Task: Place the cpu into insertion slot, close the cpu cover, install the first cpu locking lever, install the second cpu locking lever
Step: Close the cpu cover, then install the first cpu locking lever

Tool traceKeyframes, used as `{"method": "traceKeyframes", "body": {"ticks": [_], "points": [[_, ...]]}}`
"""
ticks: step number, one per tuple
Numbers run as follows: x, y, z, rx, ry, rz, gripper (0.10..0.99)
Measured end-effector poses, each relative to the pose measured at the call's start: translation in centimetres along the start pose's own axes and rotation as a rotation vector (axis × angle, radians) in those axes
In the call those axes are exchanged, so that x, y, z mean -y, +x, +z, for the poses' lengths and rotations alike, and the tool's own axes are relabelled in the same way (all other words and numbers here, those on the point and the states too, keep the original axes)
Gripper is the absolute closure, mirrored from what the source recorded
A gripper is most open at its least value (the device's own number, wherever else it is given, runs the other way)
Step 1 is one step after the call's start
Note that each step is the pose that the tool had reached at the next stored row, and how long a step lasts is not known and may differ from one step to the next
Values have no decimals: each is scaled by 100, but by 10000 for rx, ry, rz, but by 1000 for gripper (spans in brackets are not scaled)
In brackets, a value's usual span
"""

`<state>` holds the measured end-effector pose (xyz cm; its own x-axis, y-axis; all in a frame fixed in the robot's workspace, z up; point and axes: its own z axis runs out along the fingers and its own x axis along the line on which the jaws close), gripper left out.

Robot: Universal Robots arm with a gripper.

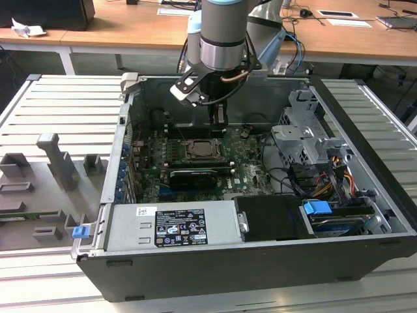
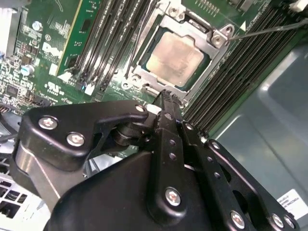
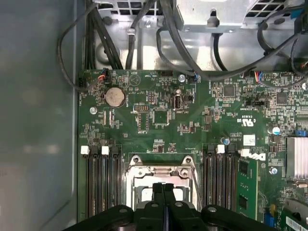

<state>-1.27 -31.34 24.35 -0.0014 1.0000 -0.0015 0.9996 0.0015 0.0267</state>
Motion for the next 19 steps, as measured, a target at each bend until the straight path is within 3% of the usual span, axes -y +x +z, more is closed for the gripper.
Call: {"method": "traceKeyframes", "body": {"ticks": [8, 19], "points": [[207, 1, 109, -24, 34, -224, 980], [250, 1, 110, -24, 34, -226, 980]]}}
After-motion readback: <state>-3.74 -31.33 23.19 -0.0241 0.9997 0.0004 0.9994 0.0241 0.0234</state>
